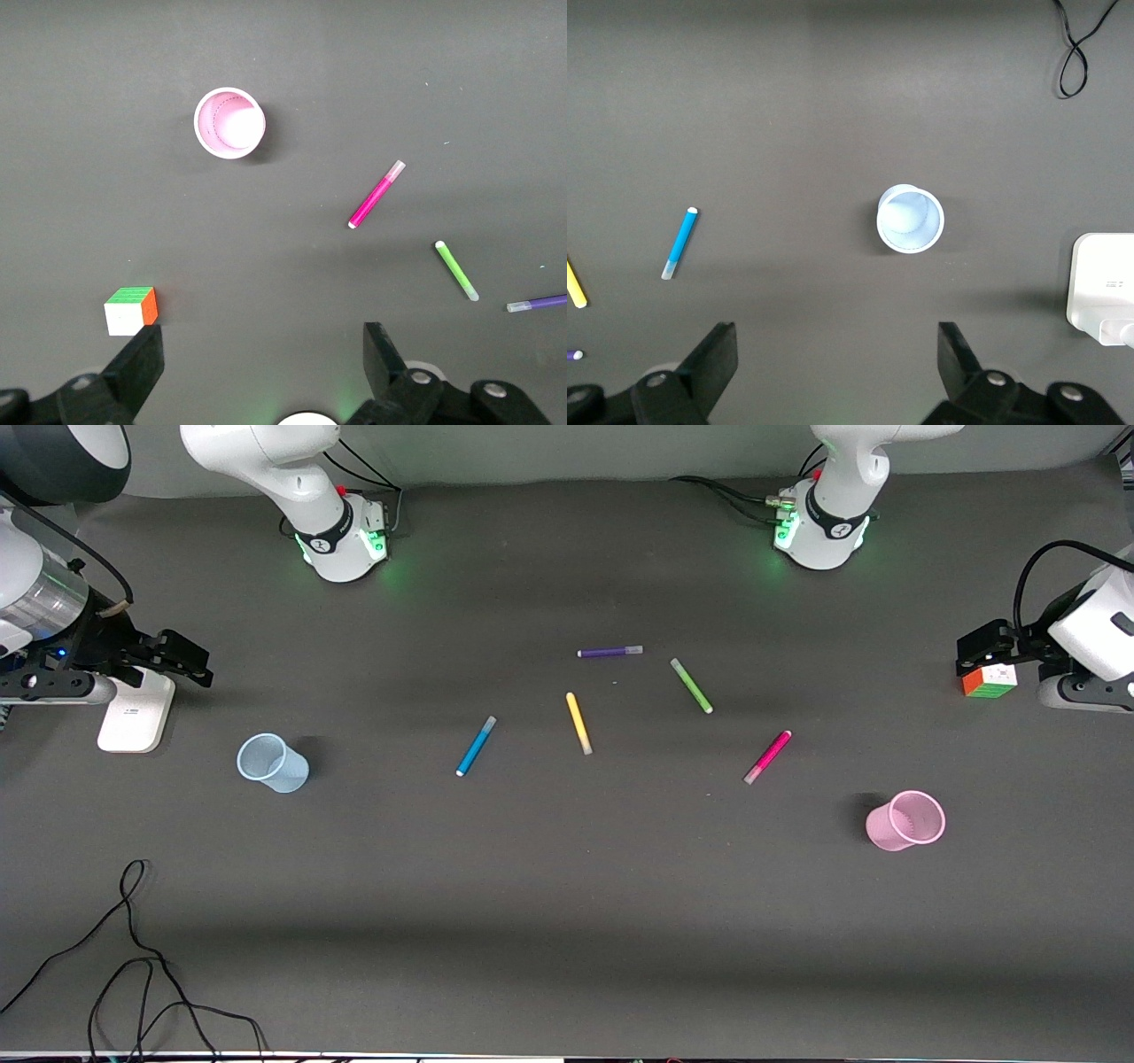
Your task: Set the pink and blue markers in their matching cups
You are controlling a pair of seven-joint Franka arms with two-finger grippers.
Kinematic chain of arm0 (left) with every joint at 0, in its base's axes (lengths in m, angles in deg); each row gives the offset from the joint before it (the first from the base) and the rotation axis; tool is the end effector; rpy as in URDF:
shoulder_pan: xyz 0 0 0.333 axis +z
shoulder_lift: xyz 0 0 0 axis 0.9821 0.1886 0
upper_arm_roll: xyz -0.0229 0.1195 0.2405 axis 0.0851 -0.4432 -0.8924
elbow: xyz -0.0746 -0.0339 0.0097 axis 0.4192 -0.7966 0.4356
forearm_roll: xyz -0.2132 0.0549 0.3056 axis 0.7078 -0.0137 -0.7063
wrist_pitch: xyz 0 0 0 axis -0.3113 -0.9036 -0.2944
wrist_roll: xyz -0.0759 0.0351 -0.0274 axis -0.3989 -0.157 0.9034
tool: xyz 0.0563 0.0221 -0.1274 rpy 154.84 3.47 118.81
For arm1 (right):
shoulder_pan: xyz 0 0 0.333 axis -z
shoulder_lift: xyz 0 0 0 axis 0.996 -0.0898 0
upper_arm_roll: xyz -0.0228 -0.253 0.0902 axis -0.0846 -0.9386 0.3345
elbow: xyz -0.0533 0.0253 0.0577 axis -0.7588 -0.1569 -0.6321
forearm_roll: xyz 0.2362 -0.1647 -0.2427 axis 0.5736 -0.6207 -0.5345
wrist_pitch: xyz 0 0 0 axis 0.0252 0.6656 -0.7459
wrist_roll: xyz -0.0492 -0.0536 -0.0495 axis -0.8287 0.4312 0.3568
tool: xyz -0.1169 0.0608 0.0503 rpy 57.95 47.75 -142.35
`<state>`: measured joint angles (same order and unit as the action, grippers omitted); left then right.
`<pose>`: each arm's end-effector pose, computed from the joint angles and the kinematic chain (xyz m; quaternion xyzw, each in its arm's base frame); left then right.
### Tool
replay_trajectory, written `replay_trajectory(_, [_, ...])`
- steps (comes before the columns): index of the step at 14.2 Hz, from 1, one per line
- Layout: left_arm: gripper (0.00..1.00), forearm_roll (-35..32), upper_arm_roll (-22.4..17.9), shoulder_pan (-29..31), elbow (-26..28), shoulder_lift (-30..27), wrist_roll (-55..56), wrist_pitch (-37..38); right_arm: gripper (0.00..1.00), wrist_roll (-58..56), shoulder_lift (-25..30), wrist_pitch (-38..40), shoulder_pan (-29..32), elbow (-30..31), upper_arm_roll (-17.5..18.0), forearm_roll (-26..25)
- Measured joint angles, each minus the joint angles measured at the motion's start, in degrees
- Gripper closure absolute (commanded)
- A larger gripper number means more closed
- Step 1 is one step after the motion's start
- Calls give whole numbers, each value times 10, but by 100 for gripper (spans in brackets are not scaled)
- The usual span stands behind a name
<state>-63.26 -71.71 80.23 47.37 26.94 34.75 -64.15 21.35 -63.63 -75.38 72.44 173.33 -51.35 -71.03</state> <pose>0.5275 -0.0169 0.5141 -0.9974 0.0506 0.0512 0.0054 0.5103 0.0226 0.5023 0.9997 -0.0221 -0.0088 0.0033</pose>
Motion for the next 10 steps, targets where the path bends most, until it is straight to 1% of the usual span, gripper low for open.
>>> replay_trajectory(7, [0, 0, 0, 0, 0, 0, 0, 0, 0, 0, -1, 19, 0, 0, 0, 0])
replay_trajectory(10, [0, 0, 0, 0, 0, 0, 0, 0, 1, 0, -14, 32, 0, 0, 0, 15])
